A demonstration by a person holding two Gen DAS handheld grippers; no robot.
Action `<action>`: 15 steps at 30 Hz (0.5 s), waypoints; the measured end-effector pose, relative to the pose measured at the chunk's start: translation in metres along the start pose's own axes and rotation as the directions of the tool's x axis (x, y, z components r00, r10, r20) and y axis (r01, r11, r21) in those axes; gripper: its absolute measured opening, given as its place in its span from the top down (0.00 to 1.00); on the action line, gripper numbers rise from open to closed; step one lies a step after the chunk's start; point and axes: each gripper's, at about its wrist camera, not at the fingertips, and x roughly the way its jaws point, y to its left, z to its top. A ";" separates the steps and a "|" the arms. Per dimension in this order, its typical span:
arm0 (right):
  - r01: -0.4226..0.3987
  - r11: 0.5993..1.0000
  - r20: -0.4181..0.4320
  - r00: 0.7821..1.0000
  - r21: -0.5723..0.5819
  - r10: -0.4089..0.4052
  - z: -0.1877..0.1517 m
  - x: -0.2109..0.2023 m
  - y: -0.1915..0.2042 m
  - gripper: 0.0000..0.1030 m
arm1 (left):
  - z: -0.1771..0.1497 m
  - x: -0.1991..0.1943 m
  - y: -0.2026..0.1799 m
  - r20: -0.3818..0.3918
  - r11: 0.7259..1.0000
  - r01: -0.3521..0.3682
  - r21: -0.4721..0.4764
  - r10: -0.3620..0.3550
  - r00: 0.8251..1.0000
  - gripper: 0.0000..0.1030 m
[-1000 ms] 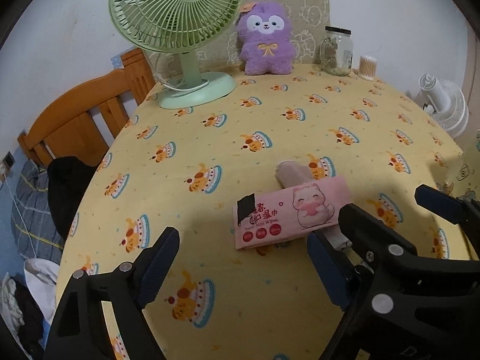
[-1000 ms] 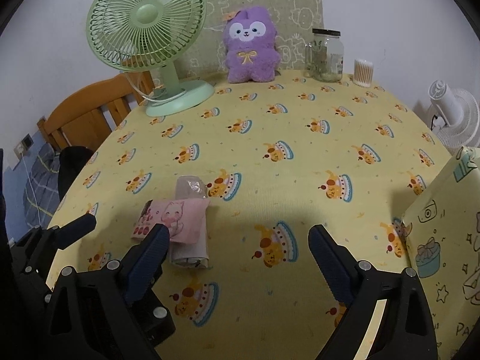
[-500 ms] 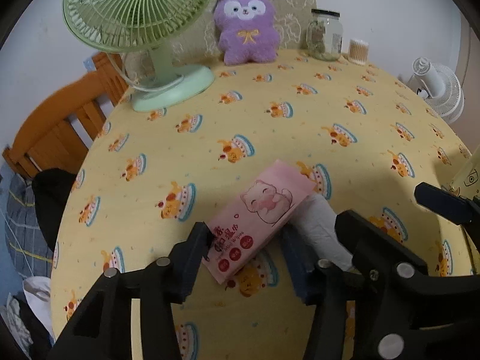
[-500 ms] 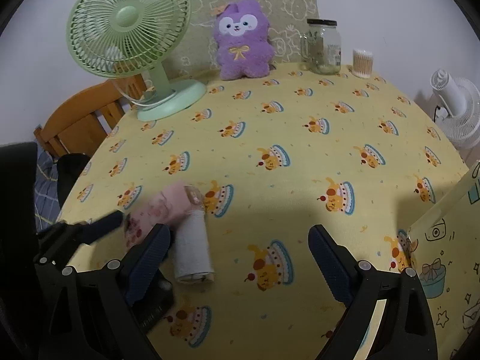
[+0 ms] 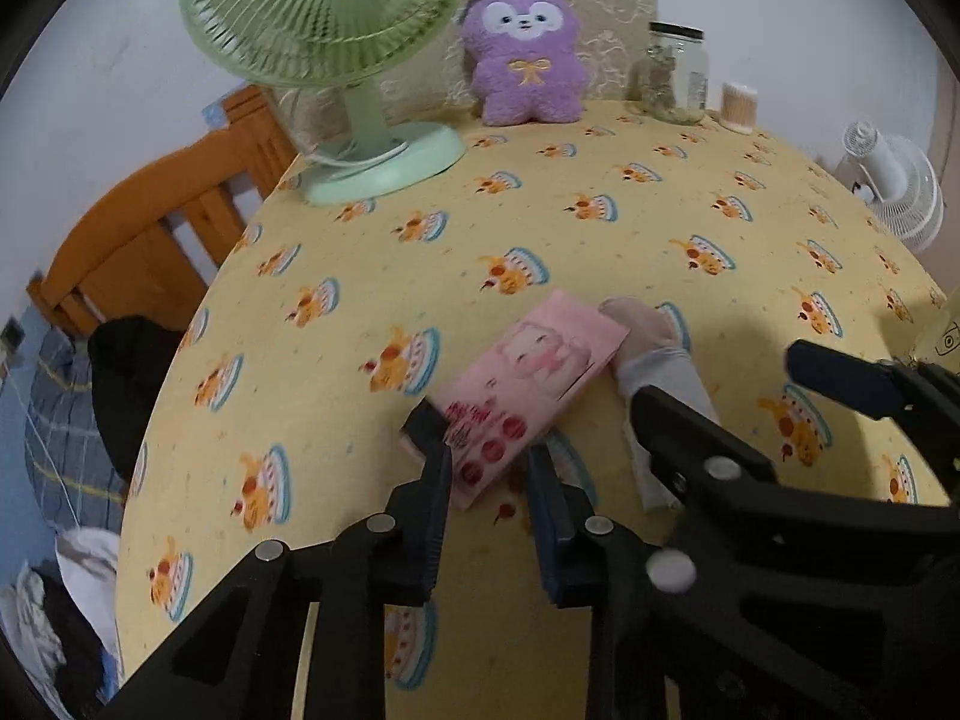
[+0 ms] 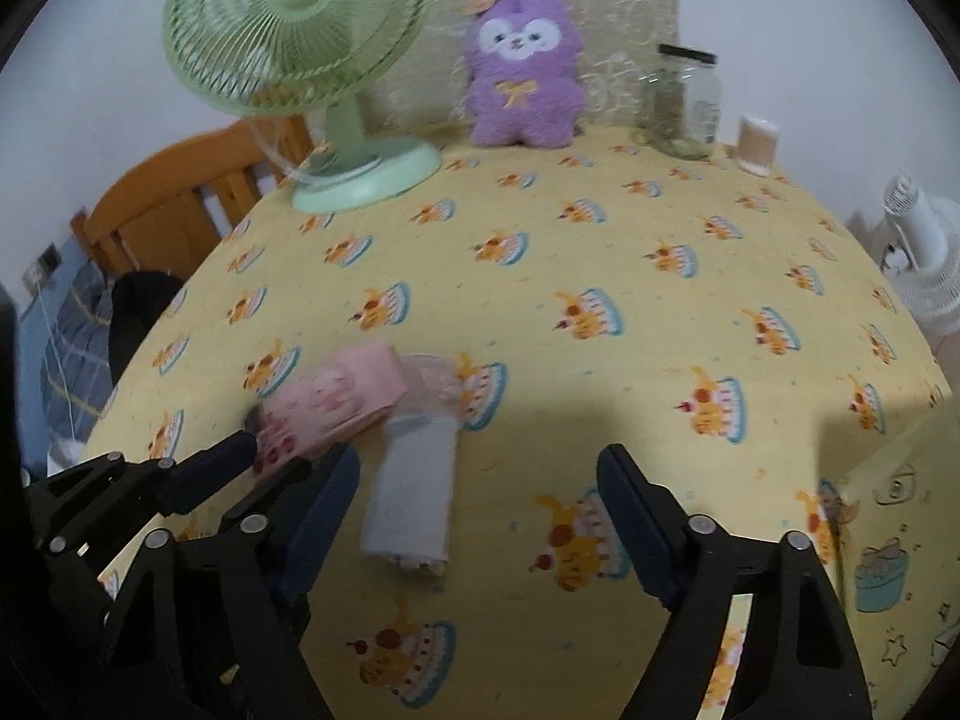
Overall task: Organize soft objects
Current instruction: 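Grasp the pink wipes pack with the left gripper while the right gripper grasps the white rolled cloth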
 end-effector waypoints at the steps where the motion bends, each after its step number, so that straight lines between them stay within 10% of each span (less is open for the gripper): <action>1: 0.000 1.000 -0.002 1.000 -0.002 0.000 0.001 0.002 0.002 0.22 | -0.001 -0.001 0.003 -0.005 1.000 0.002 -0.016 -0.002 1.000 0.73; 15: -0.029 0.998 -0.039 0.999 0.048 0.031 0.014 0.019 -0.002 0.75 | 0.019 0.013 0.000 -0.010 0.998 0.040 0.046 -0.040 0.999 0.46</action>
